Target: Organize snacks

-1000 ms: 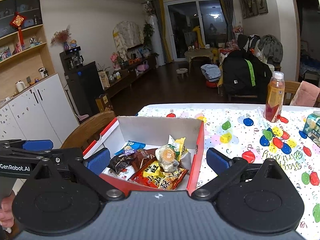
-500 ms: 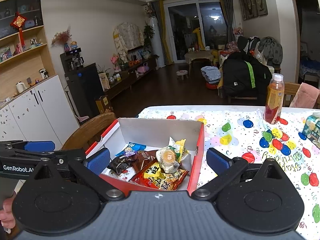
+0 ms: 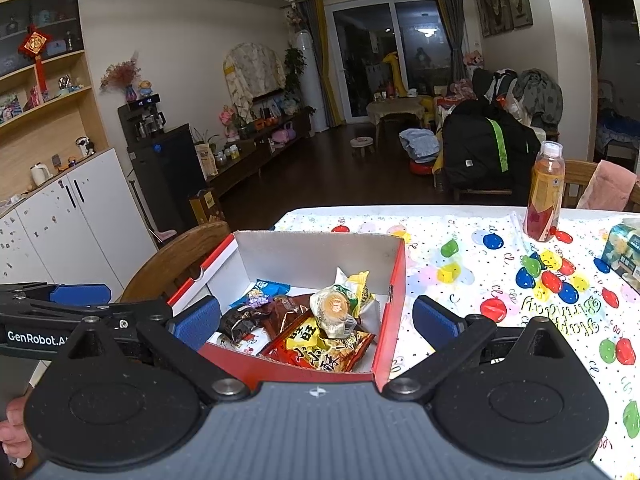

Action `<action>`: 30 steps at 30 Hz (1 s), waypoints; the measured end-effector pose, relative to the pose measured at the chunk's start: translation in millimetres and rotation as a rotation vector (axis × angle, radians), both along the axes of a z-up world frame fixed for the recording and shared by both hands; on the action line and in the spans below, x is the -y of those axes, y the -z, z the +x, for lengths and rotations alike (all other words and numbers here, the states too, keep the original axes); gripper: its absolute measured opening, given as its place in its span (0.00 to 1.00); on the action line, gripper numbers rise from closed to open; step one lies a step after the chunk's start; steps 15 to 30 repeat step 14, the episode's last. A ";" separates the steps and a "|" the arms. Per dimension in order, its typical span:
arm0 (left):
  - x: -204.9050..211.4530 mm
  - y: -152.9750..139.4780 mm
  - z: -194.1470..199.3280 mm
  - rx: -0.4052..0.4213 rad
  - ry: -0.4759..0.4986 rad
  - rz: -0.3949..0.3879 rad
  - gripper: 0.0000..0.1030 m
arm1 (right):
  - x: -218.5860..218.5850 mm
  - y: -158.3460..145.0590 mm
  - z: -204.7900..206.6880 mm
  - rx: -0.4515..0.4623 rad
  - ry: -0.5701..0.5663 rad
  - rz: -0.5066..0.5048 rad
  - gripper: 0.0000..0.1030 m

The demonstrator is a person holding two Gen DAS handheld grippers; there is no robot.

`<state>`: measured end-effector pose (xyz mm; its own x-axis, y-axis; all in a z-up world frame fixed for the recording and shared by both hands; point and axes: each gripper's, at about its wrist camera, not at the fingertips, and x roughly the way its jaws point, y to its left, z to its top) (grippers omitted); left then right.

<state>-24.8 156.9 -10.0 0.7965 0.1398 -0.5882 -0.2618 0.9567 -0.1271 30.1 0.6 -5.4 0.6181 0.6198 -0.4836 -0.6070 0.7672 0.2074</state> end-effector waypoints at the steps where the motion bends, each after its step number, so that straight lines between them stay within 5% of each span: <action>1: 0.8 0.3 0.2 -0.002 0.000 -0.001 1.00 | 0.2 0.3 -0.1 -0.002 0.001 -0.001 1.00; 30: 11.3 2.6 4.6 -0.025 -0.002 -0.008 1.00 | 9.0 3.1 0.0 -0.025 -0.007 -0.005 1.00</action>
